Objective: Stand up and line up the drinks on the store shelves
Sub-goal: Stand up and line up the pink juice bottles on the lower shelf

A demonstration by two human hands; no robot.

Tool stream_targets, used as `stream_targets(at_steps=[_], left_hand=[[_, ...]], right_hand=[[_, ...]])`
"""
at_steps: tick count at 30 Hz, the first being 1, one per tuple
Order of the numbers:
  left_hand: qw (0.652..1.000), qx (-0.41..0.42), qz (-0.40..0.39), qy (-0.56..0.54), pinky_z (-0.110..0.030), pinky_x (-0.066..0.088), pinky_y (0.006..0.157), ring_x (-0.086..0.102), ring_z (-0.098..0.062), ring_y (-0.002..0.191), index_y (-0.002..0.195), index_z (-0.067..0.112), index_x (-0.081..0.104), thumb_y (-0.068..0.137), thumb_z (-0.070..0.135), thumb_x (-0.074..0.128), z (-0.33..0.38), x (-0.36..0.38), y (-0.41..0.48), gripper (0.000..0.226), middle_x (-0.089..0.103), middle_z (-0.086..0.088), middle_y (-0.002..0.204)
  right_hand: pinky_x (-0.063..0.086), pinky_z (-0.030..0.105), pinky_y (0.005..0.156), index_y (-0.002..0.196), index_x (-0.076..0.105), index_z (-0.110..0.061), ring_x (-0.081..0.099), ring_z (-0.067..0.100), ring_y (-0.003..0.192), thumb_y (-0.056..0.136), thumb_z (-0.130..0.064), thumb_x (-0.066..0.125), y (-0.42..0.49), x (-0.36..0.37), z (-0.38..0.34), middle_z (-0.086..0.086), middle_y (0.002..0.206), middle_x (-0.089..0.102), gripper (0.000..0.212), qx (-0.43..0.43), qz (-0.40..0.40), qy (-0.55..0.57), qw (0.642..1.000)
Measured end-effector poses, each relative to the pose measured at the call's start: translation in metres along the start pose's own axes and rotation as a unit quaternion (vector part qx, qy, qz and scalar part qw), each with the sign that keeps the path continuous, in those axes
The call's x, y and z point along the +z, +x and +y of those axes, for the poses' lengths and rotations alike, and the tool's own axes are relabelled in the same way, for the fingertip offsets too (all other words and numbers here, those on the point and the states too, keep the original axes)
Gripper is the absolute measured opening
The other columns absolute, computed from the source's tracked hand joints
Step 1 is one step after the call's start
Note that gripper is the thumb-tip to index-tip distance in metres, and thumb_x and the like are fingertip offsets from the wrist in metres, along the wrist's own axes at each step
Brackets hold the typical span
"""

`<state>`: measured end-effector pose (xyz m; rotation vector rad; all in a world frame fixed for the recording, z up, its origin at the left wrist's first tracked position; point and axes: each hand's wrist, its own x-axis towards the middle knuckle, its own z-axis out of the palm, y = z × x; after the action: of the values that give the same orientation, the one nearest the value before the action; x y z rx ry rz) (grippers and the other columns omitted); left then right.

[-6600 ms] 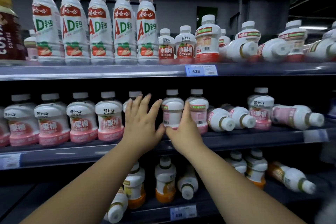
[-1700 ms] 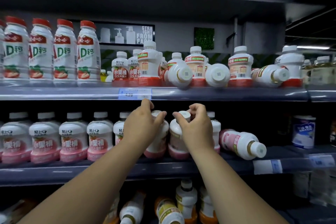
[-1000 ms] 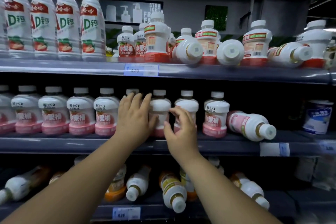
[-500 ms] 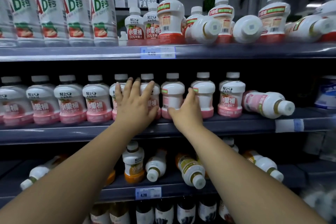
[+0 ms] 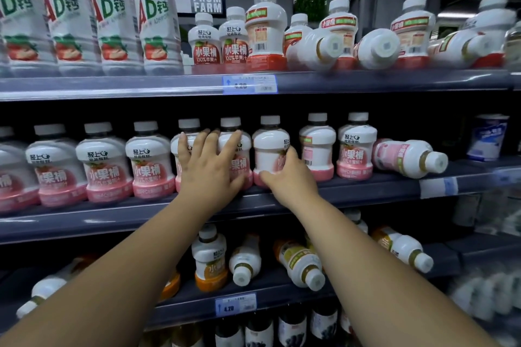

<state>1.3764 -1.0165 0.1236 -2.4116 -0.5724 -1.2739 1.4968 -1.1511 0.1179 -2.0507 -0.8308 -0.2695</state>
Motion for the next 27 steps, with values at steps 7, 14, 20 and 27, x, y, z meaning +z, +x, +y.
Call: stream_targets(at_steps=[7, 14, 20, 27], left_hand=[[1.0, 0.0, -0.005, 0.009, -0.057, 0.0, 0.116, 0.034, -0.035, 0.139, 0.15, 0.029, 0.035, 0.077, 0.06, 0.066, 0.0, 0.001, -0.002, 0.085, 0.047, -0.016, 0.141], [0.998, -0.044, -0.026, -0.028, -0.061, -0.003, 0.117, 0.019, -0.04, 0.145, 0.15, 0.03, 0.032, 0.077, 0.055, 0.056, 0.024, -0.001, 0.004, 0.081, 0.033, -0.021, 0.15], [0.999, 0.015, 0.009, -0.051, -0.06, 0.002, 0.117, 0.019, -0.039, 0.147, 0.146, 0.026, 0.042, 0.074, 0.054, 0.05, 0.071, 0.007, 0.008, 0.078, 0.025, -0.02, 0.158], [0.999, -0.032, -0.001, -0.036, -0.058, 0.0, 0.117, 0.024, -0.04, 0.143, 0.147, 0.03, 0.039, 0.075, 0.056, 0.056, 0.089, 0.017, 0.019, 0.079, 0.029, -0.021, 0.154]], right_hand=[[0.045, 0.036, 0.081, 0.122, 0.046, -0.015, 0.059, 0.028, 0.11, 0.064, -0.065, 0.082, -0.003, 0.001, 0.006, 0.006, 0.119, 0.062, 0.085, 0.001, 0.051, -0.012, 0.999], [0.054, 0.036, 0.085, 0.115, 0.059, -0.021, 0.063, 0.014, 0.095, 0.079, -0.039, 0.08, -0.005, -0.02, 0.024, -0.006, 0.104, 0.065, 0.045, -0.037, 0.014, 0.099, 0.994], [0.047, 0.035, 0.093, 0.116, 0.06, -0.015, 0.054, 0.019, 0.108, 0.08, -0.024, 0.077, -0.001, -0.043, 0.059, 0.001, 0.115, 0.058, 0.041, -0.063, 0.168, 0.098, 0.979], [0.042, 0.037, 0.1, 0.154, 0.016, -0.017, 0.044, 0.029, 0.132, 0.079, -0.038, 0.081, 0.015, -0.052, 0.061, 0.01, 0.149, 0.042, 0.102, -0.033, 0.071, 0.054, 0.995]])
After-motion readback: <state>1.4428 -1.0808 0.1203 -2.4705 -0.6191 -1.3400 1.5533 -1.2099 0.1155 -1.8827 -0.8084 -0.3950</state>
